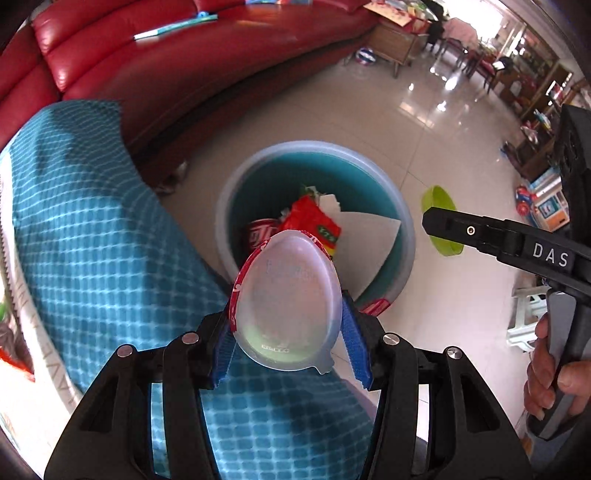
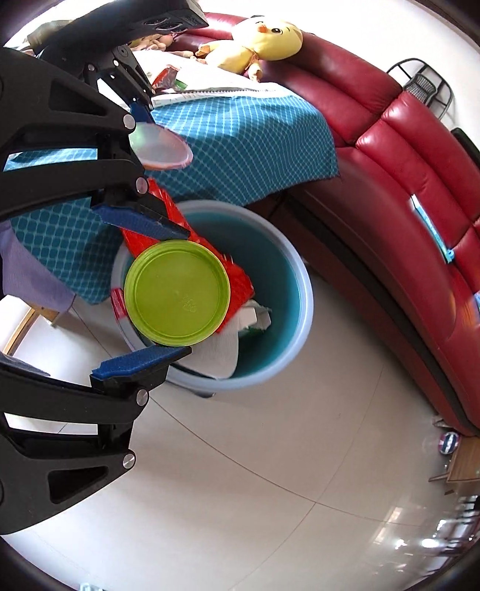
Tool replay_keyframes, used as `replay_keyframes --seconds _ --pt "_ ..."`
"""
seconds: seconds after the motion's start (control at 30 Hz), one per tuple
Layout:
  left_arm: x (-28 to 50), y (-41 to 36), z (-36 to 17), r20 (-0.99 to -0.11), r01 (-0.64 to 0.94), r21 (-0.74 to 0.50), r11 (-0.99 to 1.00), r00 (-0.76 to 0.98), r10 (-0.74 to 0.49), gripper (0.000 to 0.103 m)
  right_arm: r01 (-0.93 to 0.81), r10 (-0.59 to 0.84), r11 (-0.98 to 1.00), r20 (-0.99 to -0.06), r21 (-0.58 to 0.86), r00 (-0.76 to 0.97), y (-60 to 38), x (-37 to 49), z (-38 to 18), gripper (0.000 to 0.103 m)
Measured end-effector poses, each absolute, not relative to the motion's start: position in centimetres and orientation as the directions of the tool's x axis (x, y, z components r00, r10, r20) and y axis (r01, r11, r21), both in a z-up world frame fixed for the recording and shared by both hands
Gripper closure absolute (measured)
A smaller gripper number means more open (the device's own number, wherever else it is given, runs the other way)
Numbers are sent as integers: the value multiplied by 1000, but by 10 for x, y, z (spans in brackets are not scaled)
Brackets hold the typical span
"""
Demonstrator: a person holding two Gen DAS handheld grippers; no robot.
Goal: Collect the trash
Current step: 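Open the left tool over the bin while the right tool releases the green lid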
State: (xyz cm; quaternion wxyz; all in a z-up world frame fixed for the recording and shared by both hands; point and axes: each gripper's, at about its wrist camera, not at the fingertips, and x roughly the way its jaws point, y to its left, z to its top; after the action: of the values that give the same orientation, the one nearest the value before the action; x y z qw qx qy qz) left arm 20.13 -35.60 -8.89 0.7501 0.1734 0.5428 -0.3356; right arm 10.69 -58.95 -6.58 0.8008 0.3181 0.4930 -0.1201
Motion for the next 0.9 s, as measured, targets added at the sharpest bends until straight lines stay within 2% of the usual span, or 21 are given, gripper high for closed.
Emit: replay_keyframes --seconds 0.27,0.33,0.43,0.47,0.9 --pt "220 -382 -108 -940 691 -130 711 142 -310 49 525 113 763 -877 378 467 -602 115 -72 49" --pt "224 -388 -117 -946 685 -124 718 136 -293 43 524 114 765 -880 374 462 -603 117 -73 49" --pt "226 -388 -124 -952 677 -96 730 152 -266 24 524 116 767 -882 372 456 -603 121 -76 49" --pt "226 -387 -125 -952 676 -90 732 159 -263 22 523 118 768 -883 371 454 -602 123 -77 49" --pt "228 -348 -101 -932 634 -99 767 211 -296 9 496 129 794 -896 350 425 -586 149 -86 49"
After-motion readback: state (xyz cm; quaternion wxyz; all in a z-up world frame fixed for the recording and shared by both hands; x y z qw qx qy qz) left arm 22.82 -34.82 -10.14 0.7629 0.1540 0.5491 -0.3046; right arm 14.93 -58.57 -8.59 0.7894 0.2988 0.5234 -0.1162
